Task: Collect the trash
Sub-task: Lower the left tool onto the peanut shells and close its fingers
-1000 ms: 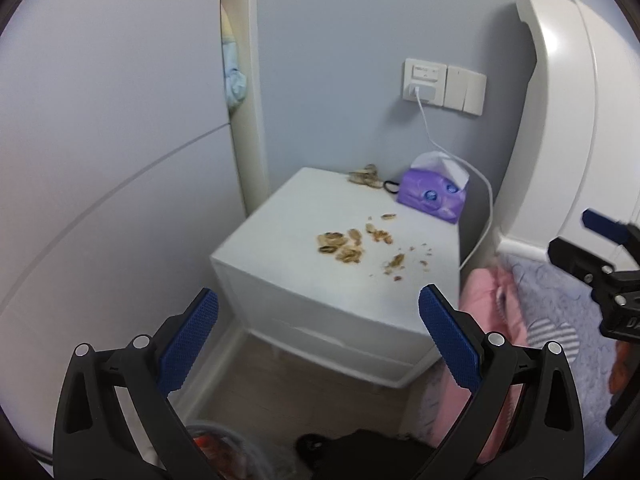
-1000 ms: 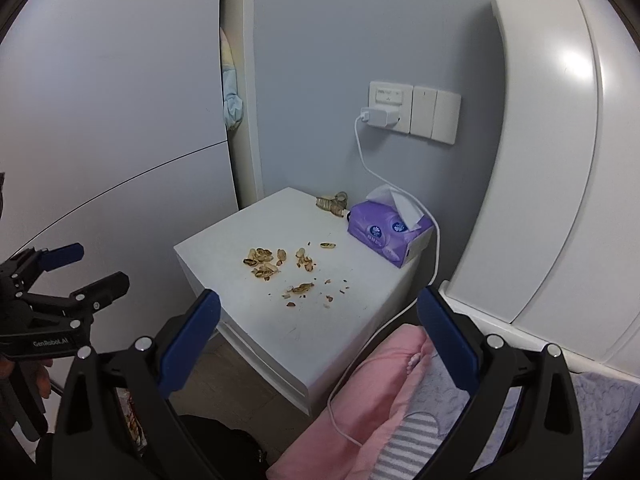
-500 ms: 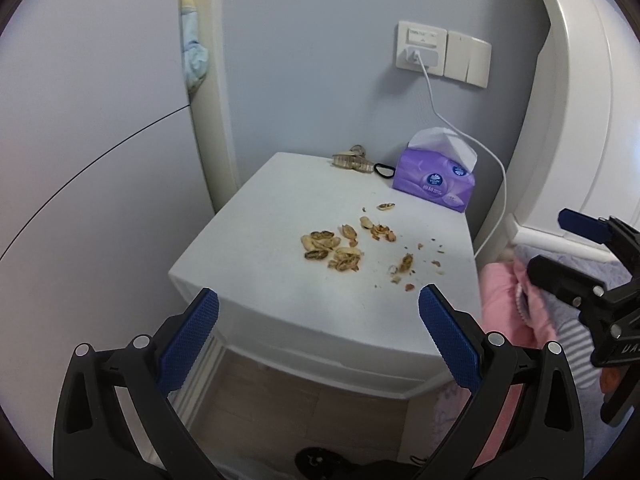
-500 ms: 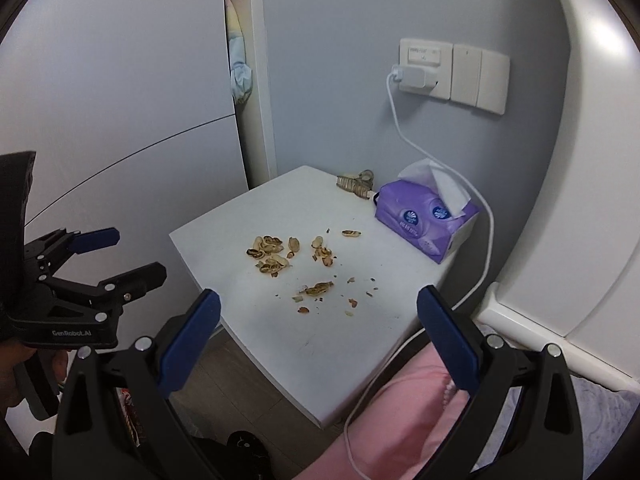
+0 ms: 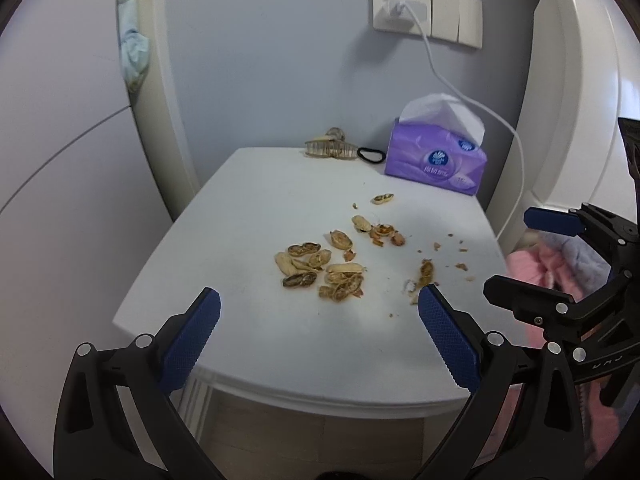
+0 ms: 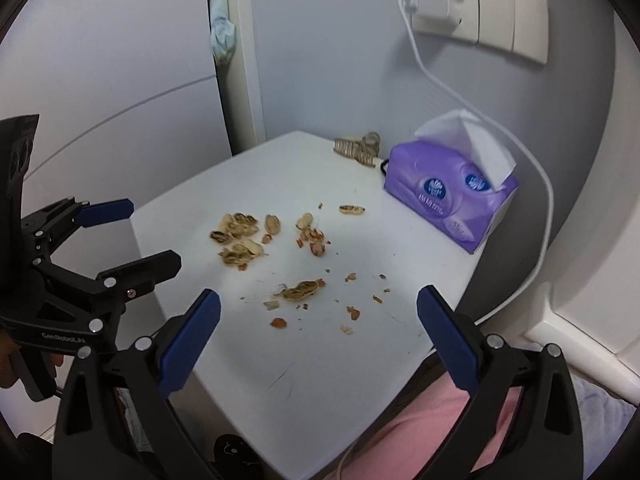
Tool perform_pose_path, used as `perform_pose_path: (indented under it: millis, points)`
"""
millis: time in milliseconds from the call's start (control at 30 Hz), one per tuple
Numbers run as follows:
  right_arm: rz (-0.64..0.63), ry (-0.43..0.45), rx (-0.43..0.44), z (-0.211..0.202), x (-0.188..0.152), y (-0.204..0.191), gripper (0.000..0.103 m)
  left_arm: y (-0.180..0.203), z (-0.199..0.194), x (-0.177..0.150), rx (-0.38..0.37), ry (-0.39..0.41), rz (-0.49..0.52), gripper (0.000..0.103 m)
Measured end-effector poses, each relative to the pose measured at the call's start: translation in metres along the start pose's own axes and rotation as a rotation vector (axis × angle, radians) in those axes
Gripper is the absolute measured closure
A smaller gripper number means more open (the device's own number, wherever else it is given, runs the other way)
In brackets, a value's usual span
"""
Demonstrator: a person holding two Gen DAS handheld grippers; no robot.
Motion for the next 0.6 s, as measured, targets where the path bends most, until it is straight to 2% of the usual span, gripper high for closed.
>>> perform_pose_path:
  millis: [333, 400, 433, 500, 600]
  points:
    - [0.002, -0.029, 0.003, 0.04, 0.005, 0.0, 0.007, 0.0, 0.05, 0.005, -0.009, -0.033, 0.053, 0.015]
    - [0.008, -0.031, 0.006, 0.045, 0.005, 0.001, 0.008, 0.001, 0.052, 0.005, -0.015, -0.033, 0.05, 0.019]
    - [0.009, -0.032, 0.009, 0.047, 0.006, 0.001, 0.009, 0.0, 0.054, 0.006, -0.02, -0.031, 0.045, 0.021]
    - [0.01, -0.036, 0.021, 0.051, 0.007, 0.003, 0.021, 0.001, 0.056, 0.007, -0.026, -0.027, 0.033, 0.024]
    - [0.02, -0.043, 0.04, 0.055, 0.007, 0.005, 0.023, 0.004, 0.056, 0.007, -0.031, -0.015, 0.032, 0.03]
Point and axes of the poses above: each gripper's, at about its wrist camera, not at the fingertips, and z roughly the way its jaws point, y to its right, x to its top, the point moved 2 cm from there along z, roughly the way its jaws point, and after that the axes turned 11 degrees about -y, right-handed, at the moved point
